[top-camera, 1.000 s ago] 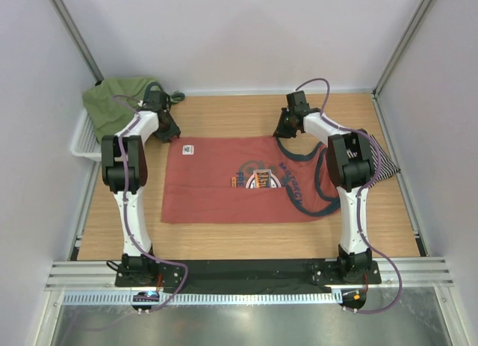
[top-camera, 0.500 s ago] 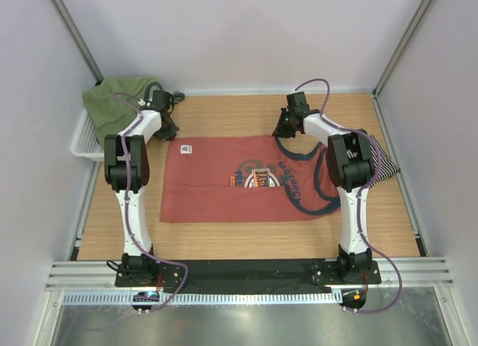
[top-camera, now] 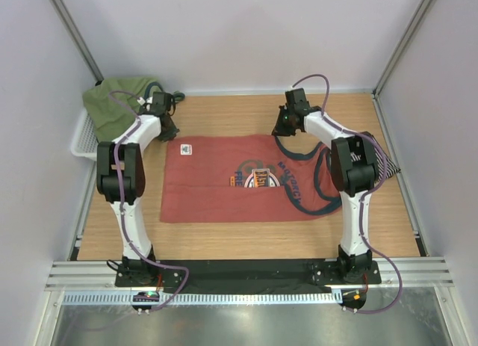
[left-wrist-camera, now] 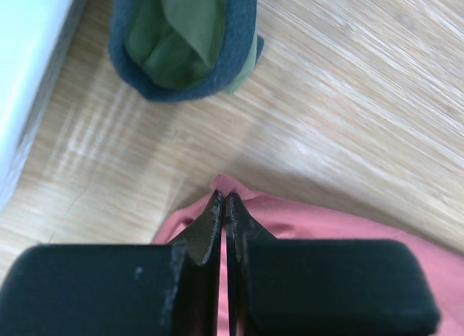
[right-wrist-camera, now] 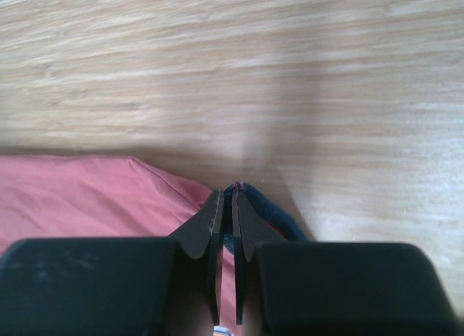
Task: Fold and stack the tank tops
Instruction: Fold the tank top
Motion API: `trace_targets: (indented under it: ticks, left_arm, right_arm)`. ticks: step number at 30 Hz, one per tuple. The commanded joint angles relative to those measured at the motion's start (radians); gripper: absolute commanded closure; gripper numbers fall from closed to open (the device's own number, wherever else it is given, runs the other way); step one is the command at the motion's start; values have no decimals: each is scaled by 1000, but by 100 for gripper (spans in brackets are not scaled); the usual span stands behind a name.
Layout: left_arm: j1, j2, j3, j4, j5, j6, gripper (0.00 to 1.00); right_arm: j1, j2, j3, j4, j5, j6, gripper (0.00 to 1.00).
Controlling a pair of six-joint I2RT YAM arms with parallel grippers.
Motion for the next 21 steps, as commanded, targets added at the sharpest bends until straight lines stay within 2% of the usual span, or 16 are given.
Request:
trace_targets:
  ticks: [1, 9, 21]
  left_arm:
    - [-16, -112, -65, 87, -8, 0, 100]
    - [-33, -193, -171, 124, -2, -31, 100]
    - [-34, -422, -406, 173, -51, -52, 100]
  right_arm:
    - [14, -125, -37, 15, 8, -19, 94]
    - [28, -241, -165, 41, 22, -30, 97]
    - [37, -436, -416, 94, 48, -19, 97]
